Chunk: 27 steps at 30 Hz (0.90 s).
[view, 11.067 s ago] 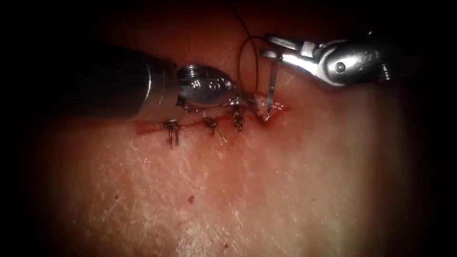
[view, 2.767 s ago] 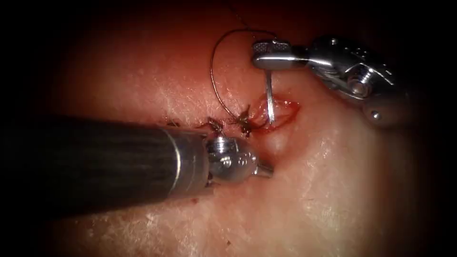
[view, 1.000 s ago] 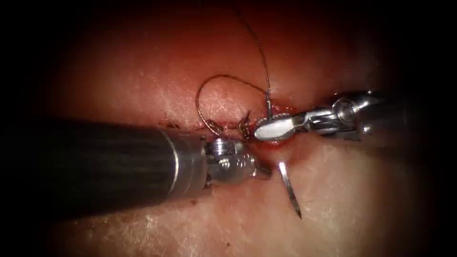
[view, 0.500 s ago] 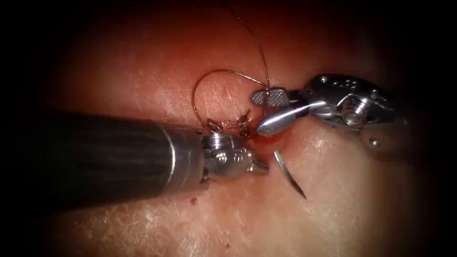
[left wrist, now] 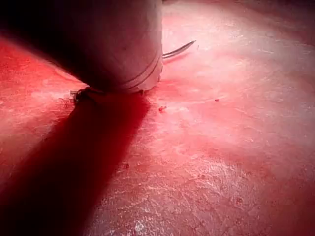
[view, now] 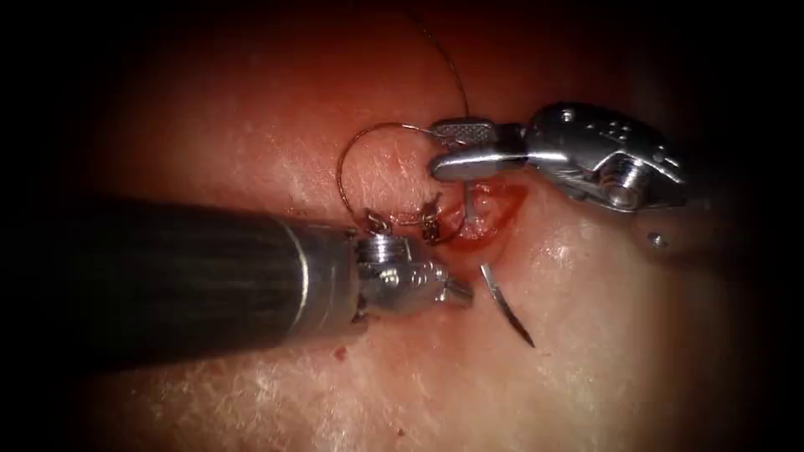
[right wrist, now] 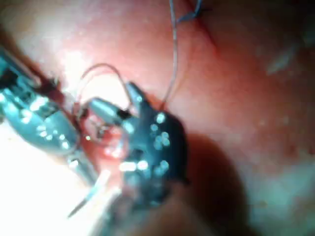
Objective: Wound Closure
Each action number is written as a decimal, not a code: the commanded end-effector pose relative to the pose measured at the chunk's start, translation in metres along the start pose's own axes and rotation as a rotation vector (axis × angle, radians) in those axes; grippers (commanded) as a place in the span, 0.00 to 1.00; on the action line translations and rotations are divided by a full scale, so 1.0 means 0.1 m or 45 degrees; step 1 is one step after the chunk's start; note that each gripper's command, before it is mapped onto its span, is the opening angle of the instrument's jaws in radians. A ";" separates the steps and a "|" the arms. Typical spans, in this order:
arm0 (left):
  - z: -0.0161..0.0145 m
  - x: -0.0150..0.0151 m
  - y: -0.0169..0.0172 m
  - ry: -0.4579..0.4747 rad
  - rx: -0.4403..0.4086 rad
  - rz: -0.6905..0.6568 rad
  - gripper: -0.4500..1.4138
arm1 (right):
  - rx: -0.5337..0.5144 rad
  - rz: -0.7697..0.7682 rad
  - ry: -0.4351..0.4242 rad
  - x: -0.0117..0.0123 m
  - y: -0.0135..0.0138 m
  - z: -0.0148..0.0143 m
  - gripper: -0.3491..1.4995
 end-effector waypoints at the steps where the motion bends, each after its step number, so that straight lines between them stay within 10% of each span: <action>1: 0.008 0.001 0.000 0.001 -0.002 0.000 0.00 | -0.004 0.005 -0.004 -0.011 0.005 0.003 0.00; 19: 0.007 0.004 0.002 0.002 -0.002 -0.010 0.00 | 0.103 0.236 -0.166 -0.024 -0.017 0.009 0.00; 22: -0.001 0.008 0.010 0.005 -0.011 -0.004 0.13 | -0.011 0.208 -0.072 -0.014 -0.001 0.001 0.72; 27: -0.008 0.018 0.031 0.035 0.001 0.084 0.30 | -0.163 0.123 -0.033 0.013 0.022 -0.034 0.88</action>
